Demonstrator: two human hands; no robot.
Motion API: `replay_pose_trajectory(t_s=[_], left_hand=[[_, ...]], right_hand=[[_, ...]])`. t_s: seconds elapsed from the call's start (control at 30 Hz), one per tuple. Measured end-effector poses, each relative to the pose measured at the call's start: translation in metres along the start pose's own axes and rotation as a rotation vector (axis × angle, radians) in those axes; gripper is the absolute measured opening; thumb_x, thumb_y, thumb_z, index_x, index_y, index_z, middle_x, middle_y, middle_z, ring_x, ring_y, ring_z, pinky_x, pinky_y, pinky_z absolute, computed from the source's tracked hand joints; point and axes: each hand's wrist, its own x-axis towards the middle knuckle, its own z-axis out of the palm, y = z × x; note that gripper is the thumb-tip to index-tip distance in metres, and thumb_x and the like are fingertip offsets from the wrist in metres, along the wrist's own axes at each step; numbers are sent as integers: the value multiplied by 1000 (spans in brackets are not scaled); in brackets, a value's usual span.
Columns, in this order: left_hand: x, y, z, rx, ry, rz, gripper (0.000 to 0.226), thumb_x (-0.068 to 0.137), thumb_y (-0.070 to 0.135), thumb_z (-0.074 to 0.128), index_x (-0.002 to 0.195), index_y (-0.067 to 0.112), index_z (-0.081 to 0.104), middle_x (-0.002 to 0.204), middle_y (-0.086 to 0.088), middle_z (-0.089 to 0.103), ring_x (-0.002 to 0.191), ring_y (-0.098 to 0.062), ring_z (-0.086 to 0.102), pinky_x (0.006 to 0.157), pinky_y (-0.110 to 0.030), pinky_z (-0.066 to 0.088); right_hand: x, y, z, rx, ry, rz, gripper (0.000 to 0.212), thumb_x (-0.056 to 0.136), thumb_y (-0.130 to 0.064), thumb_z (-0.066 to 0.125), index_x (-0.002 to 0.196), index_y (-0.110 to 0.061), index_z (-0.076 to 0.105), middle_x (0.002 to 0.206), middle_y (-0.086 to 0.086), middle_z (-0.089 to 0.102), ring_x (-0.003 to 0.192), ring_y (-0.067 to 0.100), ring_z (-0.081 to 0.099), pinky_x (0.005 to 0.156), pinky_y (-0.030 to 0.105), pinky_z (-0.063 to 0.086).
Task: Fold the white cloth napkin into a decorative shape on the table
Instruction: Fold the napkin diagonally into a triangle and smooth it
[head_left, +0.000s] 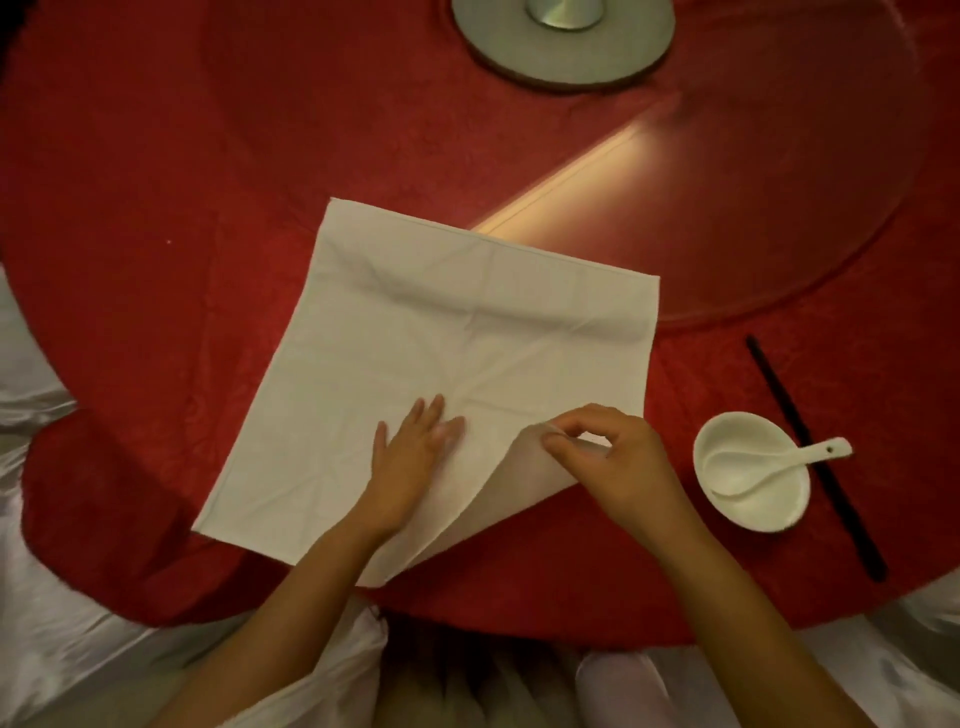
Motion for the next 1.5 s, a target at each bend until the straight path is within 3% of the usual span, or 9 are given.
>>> replay_pose_trajectory(t_s=[0.07, 0.17, 0.23, 0.37, 0.77, 1.0, 1.17, 1.4, 1.5], left_hand=[[-10, 16, -25, -571, -55, -17, 42, 94, 57, 22, 120, 47, 54, 140, 16, 47, 132, 2, 37, 113, -32, 23], [-17, 28, -56, -647, 48, 37, 28, 80, 53, 57, 103, 39, 66, 99, 16, 72, 93, 0, 66, 79, -11, 49], [-13, 28, -63, -535, 143, 33, 12, 80, 29, 68, 90, 36, 69, 82, 13, 74, 80, -1, 68, 69, -10, 50], [3, 13, -76, -532, 279, 29, 25, 79, 8, 68, 72, 31, 72, 75, 11, 73, 73, -3, 68, 67, -14, 51], [87, -20, -177, -569, 519, 83, 27, 81, 4, 66, 69, 28, 72, 67, 15, 70, 64, 2, 64, 64, -13, 50], [141, -32, -209, -386, 623, -7, 12, 80, 13, 64, 76, 18, 75, 75, 5, 72, 71, -8, 66, 66, -22, 48], [155, -43, -206, -289, 628, -122, 10, 79, 21, 65, 74, 22, 73, 74, 6, 71, 72, -13, 66, 66, -30, 52], [163, -46, -204, -216, 648, -186, 12, 80, 29, 61, 74, 25, 71, 74, 10, 69, 69, -12, 62, 54, -24, 39], [166, -48, -204, -203, 644, -203, 12, 79, 30, 60, 73, 26, 69, 72, 10, 67, 69, -13, 61, 53, -24, 35]], right_hand=[[22, -9, 11, -1, -34, 24, 6, 77, -20, 70, 74, -24, 69, 75, -12, 68, 77, -1, 60, 82, 26, 47], [53, -20, 28, -43, -31, 45, 11, 76, -22, 71, 69, -28, 65, 73, -10, 66, 74, -1, 59, 78, 22, 46], [72, -27, 40, -42, -43, 45, 17, 75, -20, 71, 64, -30, 63, 72, -9, 66, 73, 0, 59, 73, 18, 43], [102, -37, 56, -19, -87, 43, 11, 75, -22, 70, 67, -28, 66, 75, -9, 68, 75, -1, 61, 65, 7, 44], [183, -73, 93, -180, 88, -6, 9, 82, -21, 62, 75, -24, 66, 73, -17, 63, 78, 7, 60, 96, 50, 41], [249, -89, 118, -215, 180, -8, 12, 80, -21, 63, 73, -30, 60, 64, -20, 55, 71, 6, 54, 97, 45, 41], [272, -75, 133, -303, 180, 37, 12, 81, -25, 61, 71, -31, 59, 62, -23, 50, 73, 6, 49, 86, 30, 25], [293, -70, 147, -385, 197, 35, 13, 82, -22, 58, 71, -29, 59, 61, -20, 49, 72, 8, 47, 72, 26, 11], [297, -68, 148, -432, 178, 25, 10, 83, -22, 56, 77, -26, 63, 72, -14, 56, 77, 12, 51, 77, 28, 14]])
